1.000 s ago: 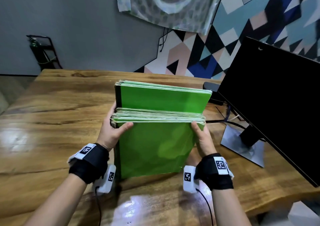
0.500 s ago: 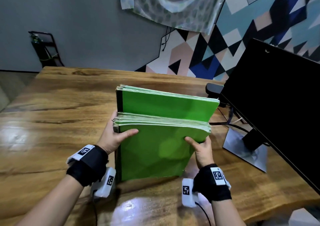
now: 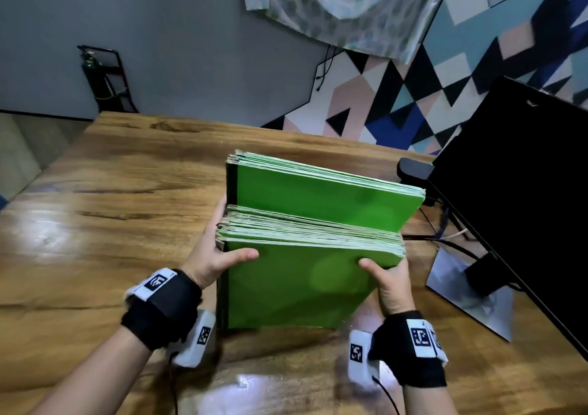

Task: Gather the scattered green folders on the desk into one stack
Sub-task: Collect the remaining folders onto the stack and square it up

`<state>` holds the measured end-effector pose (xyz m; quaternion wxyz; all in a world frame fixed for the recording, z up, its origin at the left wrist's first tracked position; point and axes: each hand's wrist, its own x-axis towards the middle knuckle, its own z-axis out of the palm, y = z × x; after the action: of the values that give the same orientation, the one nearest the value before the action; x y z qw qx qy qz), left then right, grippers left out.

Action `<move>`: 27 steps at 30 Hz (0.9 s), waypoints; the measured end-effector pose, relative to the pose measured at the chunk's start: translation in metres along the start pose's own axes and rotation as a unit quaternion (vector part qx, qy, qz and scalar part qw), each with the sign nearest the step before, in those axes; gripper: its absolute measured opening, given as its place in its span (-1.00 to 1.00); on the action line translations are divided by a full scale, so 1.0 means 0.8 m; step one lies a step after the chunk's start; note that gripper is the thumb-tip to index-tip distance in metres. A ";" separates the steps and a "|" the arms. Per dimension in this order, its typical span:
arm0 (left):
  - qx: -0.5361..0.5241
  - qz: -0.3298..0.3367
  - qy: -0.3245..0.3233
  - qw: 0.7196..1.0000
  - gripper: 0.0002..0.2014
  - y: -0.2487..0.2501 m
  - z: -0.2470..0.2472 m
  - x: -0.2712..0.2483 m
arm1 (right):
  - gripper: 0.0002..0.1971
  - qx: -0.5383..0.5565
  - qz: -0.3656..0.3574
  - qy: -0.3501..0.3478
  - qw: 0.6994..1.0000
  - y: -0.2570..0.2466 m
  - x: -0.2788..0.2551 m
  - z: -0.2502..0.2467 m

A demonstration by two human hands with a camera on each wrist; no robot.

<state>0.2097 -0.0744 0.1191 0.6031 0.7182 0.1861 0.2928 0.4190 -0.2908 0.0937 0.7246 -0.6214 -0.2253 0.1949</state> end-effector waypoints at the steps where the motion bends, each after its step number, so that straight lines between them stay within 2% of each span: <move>1: 0.003 -0.017 0.004 1.000 0.23 -0.010 0.000 0.000 | -0.25 -0.003 0.003 0.001 1.000 0.001 -0.001 0.002; 3: -0.003 -0.054 0.006 0.998 0.28 -0.026 0.002 -0.004 | -0.36 -0.003 0.016 0.004 1.000 0.004 -0.009 0.008; 7: -0.021 -0.117 -0.022 0.993 0.31 -0.061 0.005 -0.012 | -0.47 -0.045 0.116 0.040 0.991 0.048 -0.021 0.003; 10: -0.021 -0.134 -0.023 0.990 0.22 -0.079 0.012 -0.022 | -0.08 -0.103 0.202 0.032 0.974 0.083 -0.040 0.014; 12: -0.007 -0.151 -0.013 0.988 0.05 -0.089 0.017 -0.024 | -0.39 -0.071 0.195 0.077 0.975 0.098 -0.041 0.016; 13: 0.000 -0.153 -0.011 0.988 -0.08 -0.089 0.018 -0.024 | -0.44 -0.062 0.197 0.089 0.974 0.106 -0.037 0.014; 15: -0.007 -0.162 -0.001 0.987 -0.16 -0.085 0.022 -0.020 | -0.15 -0.052 0.182 0.079 0.979 0.113 -0.029 0.004; 16: -0.009 -0.158 0.005 0.987 -0.12 -0.079 0.026 -0.017 | -0.15 -0.036 0.172 0.070 0.982 0.108 -0.027 -0.002; 17: -0.010 -0.154 0.004 0.988 -0.10 -0.074 0.033 -0.015 | -0.30 -0.031 0.165 0.070 0.983 0.094 -0.027 -0.005; 18: -0.010 -0.157 0.000 0.988 -0.15 -0.068 0.041 -0.012 | -0.45 -0.035 0.159 0.064 0.985 0.086 -0.026 -0.013; 19: -0.005 -0.165 -0.009 0.986 -0.27 -0.065 0.050 -0.007 | -0.50 -0.052 0.149 0.068 0.985 0.079 -0.023 -0.022; 20: 0.006 -0.185 -0.008 0.983 -0.41 -0.059 0.061 -0.001 | -0.45 -0.062 0.148 0.064 0.985 0.074 -0.016 -0.033; 22: 0.056 -0.257 -0.034 0.964 -0.67 -0.063 0.083 0.011 | -0.14 -0.097 0.151 0.073 0.981 0.071 -0.004 -0.054; 23: 0.081 -0.297 -0.057 0.950 -0.67 -0.068 0.095 0.017 | -0.12 -0.117 0.163 0.083 0.976 0.069 0.002 -0.063; 25: 0.110 -0.344 -0.097 0.927 -0.54 -0.086 0.121 0.025 | -0.43 -0.145 0.211 0.087 0.963 0.077 0.018 -0.085; 26: 0.123 -0.360 -0.103 0.919 -0.54 -0.095 0.133 0.027 | -0.57 -0.158 0.239 0.091 0.954 0.083 0.024 -0.096; 27: 0.128 -0.375 -0.100 0.913 -0.58 -0.105 0.144 0.028 | -0.61 -0.181 0.263 0.092 0.943 0.091 0.029 -0.107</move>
<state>0.3079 -0.1307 0.0296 0.5867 0.6924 0.4165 -0.0547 0.4863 -0.3361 0.0132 0.5402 -0.7947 -0.0170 0.2763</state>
